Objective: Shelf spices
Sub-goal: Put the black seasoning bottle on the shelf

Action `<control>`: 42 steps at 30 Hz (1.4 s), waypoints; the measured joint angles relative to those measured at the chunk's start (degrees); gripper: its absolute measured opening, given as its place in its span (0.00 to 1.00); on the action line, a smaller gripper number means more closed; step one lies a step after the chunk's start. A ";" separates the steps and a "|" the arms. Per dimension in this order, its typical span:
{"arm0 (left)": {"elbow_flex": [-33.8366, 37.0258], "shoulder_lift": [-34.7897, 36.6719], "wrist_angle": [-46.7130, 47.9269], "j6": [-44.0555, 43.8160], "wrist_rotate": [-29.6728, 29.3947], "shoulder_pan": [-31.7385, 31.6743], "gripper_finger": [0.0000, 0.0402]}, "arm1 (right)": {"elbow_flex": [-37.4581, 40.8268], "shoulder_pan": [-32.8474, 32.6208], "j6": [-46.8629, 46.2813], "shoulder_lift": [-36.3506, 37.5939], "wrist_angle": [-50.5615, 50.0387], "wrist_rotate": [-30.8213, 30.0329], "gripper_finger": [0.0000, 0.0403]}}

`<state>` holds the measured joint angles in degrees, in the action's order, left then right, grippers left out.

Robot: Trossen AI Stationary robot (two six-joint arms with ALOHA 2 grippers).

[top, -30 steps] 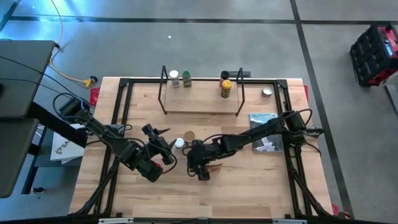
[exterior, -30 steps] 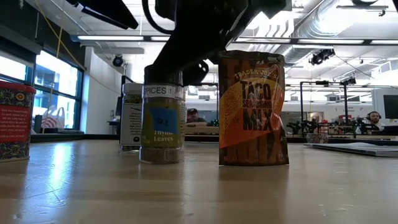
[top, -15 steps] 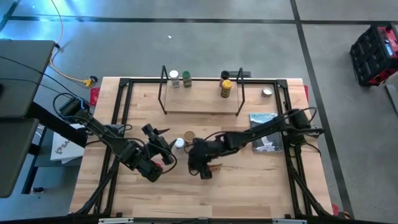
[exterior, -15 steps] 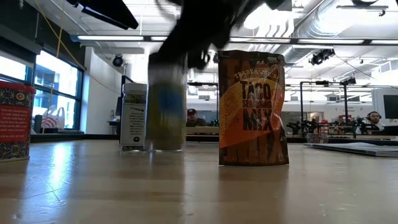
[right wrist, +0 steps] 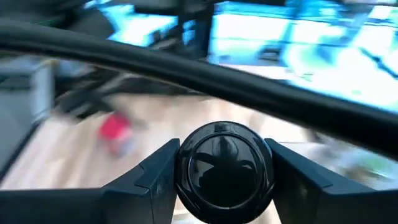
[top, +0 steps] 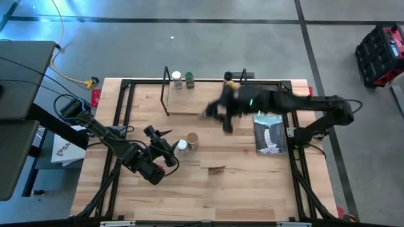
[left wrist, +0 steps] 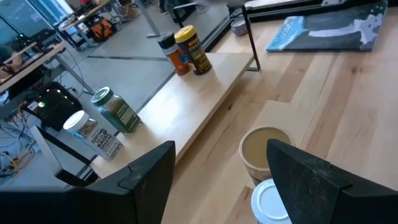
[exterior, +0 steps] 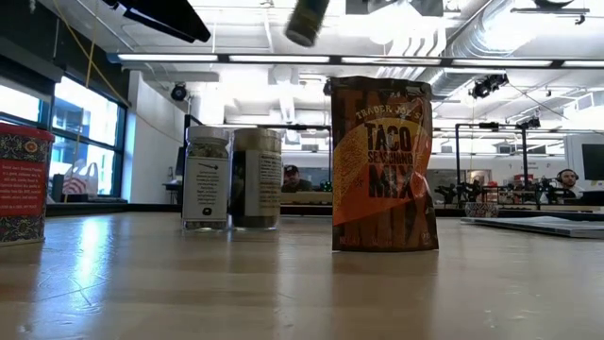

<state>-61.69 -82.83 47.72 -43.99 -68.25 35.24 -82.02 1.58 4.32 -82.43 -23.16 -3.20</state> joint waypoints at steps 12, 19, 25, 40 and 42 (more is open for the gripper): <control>0.00 0.00 -0.37 0.00 -2.59 -0.51 0.62 | -1.36 29.70 -1.81 -8.88 1.95 13.75 0.48; 0.00 0.00 -0.79 0.02 -1.56 -2.00 0.62 | -11.79 35.02 1.74 -22.38 -2.75 15.57 0.48; 0.00 0.00 -0.83 0.13 -0.40 -2.67 0.62 | -18.57 36.40 3.67 -30.48 -6.11 16.01 0.48; 0.00 0.00 -0.98 0.63 0.40 -2.65 0.62 | -24.33 35.43 2.24 -41.15 -3.25 17.22 0.48; 0.00 0.00 -1.01 0.66 0.40 -2.64 0.62 | -24.37 35.20 2.13 -41.65 -2.40 18.80 0.48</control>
<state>-61.69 -82.83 46.71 -43.33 -67.85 32.60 -106.39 36.77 6.45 -124.08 -25.57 15.59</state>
